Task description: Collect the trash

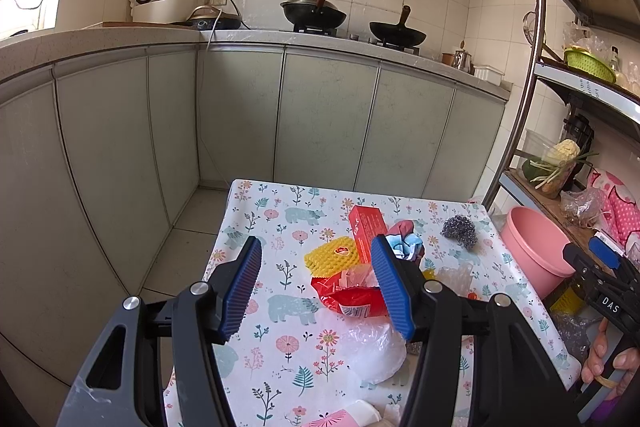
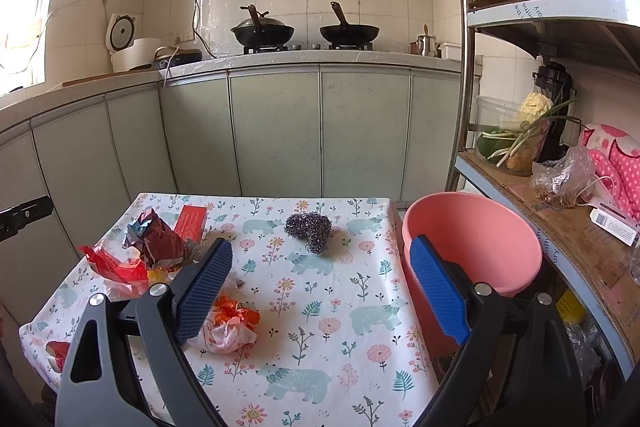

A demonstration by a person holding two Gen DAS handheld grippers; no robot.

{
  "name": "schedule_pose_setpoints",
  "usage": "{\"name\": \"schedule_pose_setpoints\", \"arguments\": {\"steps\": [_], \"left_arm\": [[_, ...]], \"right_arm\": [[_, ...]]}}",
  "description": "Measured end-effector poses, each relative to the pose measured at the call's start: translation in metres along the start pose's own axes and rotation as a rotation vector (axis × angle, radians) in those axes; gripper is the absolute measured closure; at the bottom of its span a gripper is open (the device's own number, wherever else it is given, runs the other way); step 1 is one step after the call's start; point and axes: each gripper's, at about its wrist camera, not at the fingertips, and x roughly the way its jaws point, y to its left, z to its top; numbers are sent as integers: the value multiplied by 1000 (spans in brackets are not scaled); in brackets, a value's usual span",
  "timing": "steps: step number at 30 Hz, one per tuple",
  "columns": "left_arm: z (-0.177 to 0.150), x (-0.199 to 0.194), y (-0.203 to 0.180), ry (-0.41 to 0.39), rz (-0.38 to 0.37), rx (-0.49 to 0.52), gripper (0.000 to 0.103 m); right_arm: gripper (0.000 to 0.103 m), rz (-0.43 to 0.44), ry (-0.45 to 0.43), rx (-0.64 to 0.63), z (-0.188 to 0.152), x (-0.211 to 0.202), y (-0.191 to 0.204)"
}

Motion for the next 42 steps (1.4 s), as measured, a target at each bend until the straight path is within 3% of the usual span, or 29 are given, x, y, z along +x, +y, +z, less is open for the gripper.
{"name": "schedule_pose_setpoints", "arguments": {"steps": [30, 37, 42], "left_arm": [[2, -6, -6, -7, -11, 22, 46], [-1, -13, -3, -1, -67, 28, 40], [-10, -14, 5, 67, -132, 35, 39]], "right_arm": [[12, 4, -5, 13, -1, -4, -2], [12, 13, -7, 9, -3, -7, -3], [12, 24, 3, 9, -8, -7, -5]]}}
